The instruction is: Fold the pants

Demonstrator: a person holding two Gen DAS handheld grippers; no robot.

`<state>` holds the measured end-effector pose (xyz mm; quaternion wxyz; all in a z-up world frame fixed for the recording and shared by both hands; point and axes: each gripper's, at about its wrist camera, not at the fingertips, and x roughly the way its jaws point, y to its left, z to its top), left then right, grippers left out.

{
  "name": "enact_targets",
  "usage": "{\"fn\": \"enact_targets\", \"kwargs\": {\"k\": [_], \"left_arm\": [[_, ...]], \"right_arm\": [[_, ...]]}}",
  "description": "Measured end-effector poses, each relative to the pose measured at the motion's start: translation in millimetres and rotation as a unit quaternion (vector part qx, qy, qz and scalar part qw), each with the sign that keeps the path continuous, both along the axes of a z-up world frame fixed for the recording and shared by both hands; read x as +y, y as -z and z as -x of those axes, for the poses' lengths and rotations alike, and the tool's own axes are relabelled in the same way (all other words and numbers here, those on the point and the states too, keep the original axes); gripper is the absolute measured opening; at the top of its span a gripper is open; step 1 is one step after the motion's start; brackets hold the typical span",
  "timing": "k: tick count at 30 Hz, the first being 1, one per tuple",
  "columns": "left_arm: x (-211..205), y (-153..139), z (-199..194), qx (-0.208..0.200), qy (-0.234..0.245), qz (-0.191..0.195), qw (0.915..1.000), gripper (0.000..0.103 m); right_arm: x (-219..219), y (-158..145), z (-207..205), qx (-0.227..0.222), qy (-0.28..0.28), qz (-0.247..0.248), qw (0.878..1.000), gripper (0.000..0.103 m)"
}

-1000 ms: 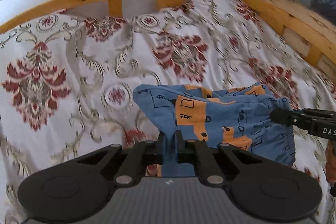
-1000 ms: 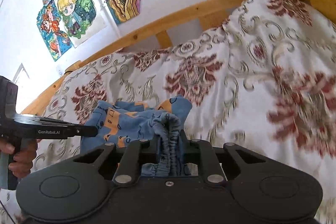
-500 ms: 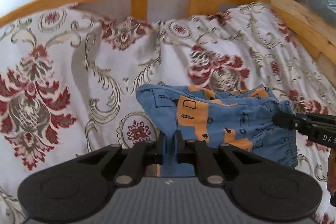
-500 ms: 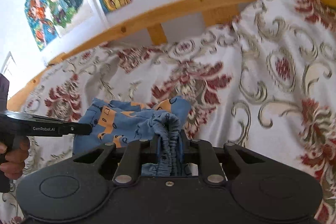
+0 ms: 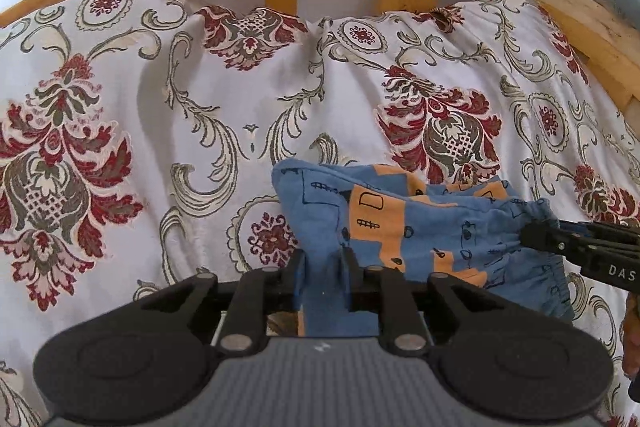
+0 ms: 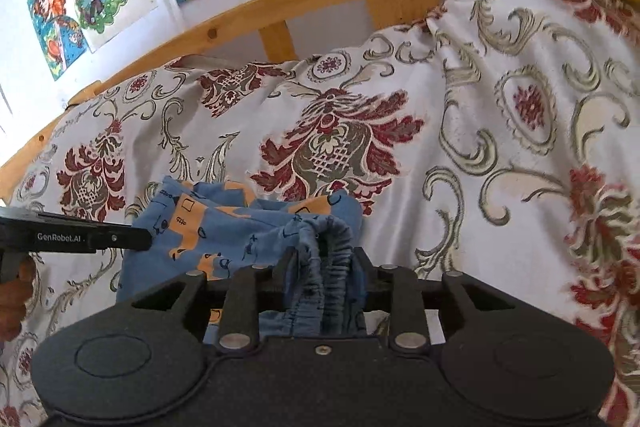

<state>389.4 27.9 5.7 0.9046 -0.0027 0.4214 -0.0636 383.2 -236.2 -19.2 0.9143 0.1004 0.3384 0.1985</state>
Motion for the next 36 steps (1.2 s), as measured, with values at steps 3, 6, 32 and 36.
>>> {"fn": "enact_targets", "kwargs": {"k": [3, 6, 32, 36], "left_arm": [[0, -5, 9, -0.006, -0.003, 0.001, 1.0000, 0.036], [-3, -14, 24, -0.025, -0.006, -0.005, 0.9996, 0.050], [-17, -68, 239, -0.139, -0.100, -0.010, 0.9852, 0.102], [-19, -64, 256, -0.140, -0.101, -0.015, 0.9849, 0.102]], "right_arm": [[-1, -10, 12, -0.012, 0.001, 0.007, 1.000, 0.042], [0, -23, 28, -0.032, 0.003, 0.013, 0.999, 0.058], [-23, -84, 243, -0.129, 0.077, 0.005, 0.989, 0.102], [-29, -84, 263, -0.134, 0.088, 0.007, 0.987, 0.102]]}}
